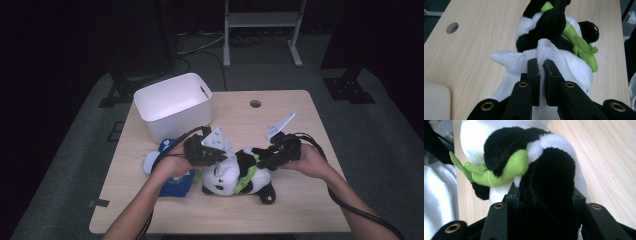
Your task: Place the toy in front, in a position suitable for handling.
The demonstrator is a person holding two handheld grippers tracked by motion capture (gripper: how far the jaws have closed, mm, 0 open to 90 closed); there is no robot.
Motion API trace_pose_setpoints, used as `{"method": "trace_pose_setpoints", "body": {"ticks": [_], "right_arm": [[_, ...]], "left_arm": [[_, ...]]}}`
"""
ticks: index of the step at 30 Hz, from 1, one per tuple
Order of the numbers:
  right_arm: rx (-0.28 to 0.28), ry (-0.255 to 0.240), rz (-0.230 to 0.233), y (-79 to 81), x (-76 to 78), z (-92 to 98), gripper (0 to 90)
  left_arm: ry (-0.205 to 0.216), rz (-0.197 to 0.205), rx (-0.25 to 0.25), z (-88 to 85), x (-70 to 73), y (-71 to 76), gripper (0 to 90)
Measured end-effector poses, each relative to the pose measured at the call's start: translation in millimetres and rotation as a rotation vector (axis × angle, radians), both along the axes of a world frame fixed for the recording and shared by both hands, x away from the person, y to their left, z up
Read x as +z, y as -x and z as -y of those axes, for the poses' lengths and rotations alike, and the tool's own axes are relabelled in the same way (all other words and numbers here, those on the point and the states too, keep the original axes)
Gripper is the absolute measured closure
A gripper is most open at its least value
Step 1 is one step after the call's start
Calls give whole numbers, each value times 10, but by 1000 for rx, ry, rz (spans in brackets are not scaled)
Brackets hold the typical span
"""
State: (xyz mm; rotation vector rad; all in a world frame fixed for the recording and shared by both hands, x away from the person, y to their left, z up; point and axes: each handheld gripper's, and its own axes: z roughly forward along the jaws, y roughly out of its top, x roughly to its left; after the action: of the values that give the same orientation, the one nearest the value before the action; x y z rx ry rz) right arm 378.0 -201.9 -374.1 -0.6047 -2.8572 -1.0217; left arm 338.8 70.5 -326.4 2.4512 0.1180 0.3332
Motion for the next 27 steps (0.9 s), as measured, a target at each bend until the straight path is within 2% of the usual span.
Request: {"method": "trace_pose_setpoints", "body": {"ticks": [2, 4, 5, 9, 12, 19, 21, 22, 27], "right_arm": [[2, -2, 4, -2, -14, -9, 529], [-7, 4, 11, -9, -23, -28, 451], [-4, 13, 35, -11, -19, -43, 394], [5, 18, 111, 11, 3, -90, 305], [-1, 4, 178, 32, 53, -89, 289], [38, -38, 307, 159, 239, -29, 285], [62, -59, 316, 201, 274, -17, 287], [78, -58, 329, 222, 280, -17, 288], [149, -35, 335, 283, 219, -52, 300]], "left_arm": [[-4, -6, 3, -1, -24, -4, 842], [-9, -7, 4, -5, -36, -8, 841], [-5, -15, 12, -12, -70, -17, 841], [-9, -26, 20, -38, -121, -31, 841], [-14, -28, 22, -64, -147, -45, 841], [-5, -28, 31, -75, -160, -56, 841], [-1, -27, 31, -68, -152, -52, 841], [-6, -24, 28, -66, -146, -52, 841], [-3, -19, 28, -60, -118, -41, 841]]}}
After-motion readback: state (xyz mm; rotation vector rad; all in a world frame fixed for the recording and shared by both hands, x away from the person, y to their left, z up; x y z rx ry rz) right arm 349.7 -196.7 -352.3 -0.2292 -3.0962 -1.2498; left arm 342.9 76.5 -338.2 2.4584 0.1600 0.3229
